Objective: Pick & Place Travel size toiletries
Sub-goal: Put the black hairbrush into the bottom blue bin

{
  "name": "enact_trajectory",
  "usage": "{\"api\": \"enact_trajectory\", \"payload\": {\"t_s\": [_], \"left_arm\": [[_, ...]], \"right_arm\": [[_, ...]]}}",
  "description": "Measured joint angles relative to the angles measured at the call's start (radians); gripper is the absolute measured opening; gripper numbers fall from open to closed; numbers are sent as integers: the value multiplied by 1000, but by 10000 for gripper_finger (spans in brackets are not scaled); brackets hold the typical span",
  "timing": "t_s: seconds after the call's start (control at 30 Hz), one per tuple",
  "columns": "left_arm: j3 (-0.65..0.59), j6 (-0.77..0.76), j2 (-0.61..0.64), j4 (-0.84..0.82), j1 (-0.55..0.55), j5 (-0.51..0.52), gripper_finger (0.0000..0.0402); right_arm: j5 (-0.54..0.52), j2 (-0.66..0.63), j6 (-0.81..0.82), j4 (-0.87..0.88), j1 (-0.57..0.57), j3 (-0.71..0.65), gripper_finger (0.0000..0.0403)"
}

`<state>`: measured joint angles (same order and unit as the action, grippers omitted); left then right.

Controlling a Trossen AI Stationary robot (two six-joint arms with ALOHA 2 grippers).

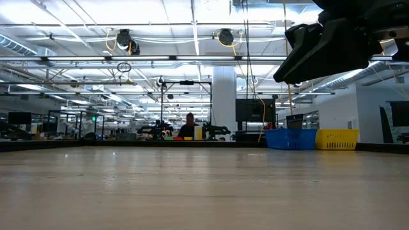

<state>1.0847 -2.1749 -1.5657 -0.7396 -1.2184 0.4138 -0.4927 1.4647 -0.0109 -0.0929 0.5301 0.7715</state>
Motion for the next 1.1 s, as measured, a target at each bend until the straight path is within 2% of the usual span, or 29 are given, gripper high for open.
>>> {"api": "enact_trajectory", "payload": {"t_s": [0.13, 0.27, 0.33, 0.47, 0.67, 0.93, 1.1], "left_arm": [[0, -6, 1, -88, 1, -33, 172], [0, -47, 12, -197, 1, -16, 173], [0, -49, 17, -221, 1, 17, 173], [0, 11, 18, -190, 23, 148, 173], [0, 308, 18, -47, 144, 181, 173], [0, 793, 16, 149, 333, 181, 173], [0, 1111, -14, 364, 434, 138, 173]], "right_arm": [[0, 0, 6, 0, 0, 0, 105], [25, 0, 9, -5, 0, 0, 105], [84, 0, 10, -6, -1, 0, 105], [219, 0, 19, -7, 1, 0, 104], [340, 0, 34, 10, 20, 0, 105], [372, 0, 119, 35, 29, 0, 105], [396, 0, 180, 75, 29, 0, 105]]}}
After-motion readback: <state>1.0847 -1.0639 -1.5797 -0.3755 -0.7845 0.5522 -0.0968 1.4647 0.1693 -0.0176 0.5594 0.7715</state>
